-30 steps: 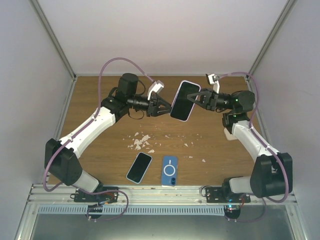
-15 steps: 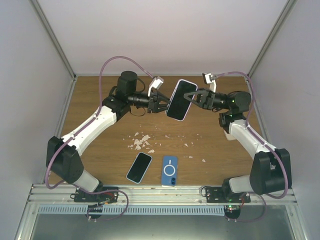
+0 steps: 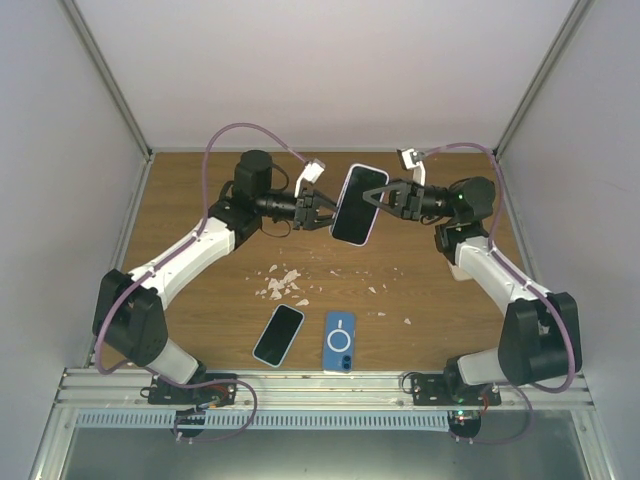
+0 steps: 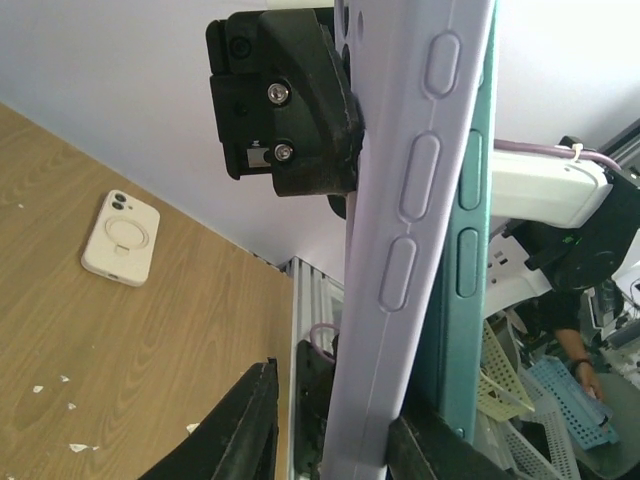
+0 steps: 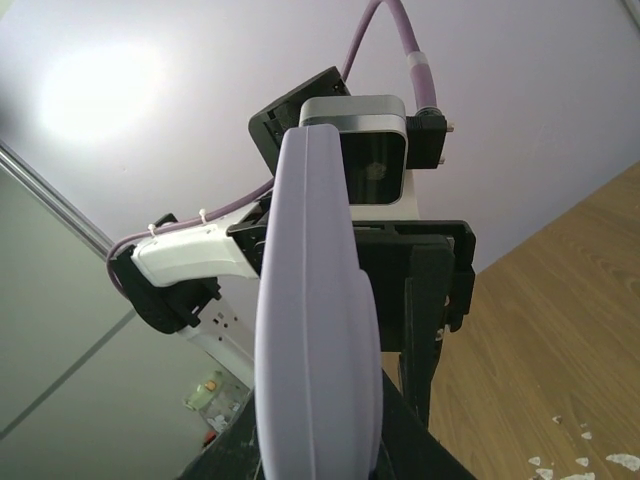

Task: Take the phone out of the phone case
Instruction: Remove the phone case from the phone.

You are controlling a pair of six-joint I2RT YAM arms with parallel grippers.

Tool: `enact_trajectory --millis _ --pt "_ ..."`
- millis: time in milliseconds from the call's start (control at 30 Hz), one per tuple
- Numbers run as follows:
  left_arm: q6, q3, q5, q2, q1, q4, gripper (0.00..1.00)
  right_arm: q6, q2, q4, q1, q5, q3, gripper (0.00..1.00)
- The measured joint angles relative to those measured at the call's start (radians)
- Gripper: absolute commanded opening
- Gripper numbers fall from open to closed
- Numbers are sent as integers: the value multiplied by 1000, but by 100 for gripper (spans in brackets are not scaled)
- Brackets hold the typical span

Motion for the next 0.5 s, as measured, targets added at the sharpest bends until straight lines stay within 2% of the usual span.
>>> enact_trajectory --millis 167,233,300,500 --pt "-42 -30 11 0 2 44 11 -49 11 -76 2 -16 18 1" --pt "-50 -37 11 -1 2 56 6 -88 17 -139 3 -27 40 4" --pt "-48 -46 7 -6 4 69 0 -137 25 -233 3 -42 76 10" --pt "-111 -56 -16 -13 14 137 0 -390 56 -557 15 -69 221 40"
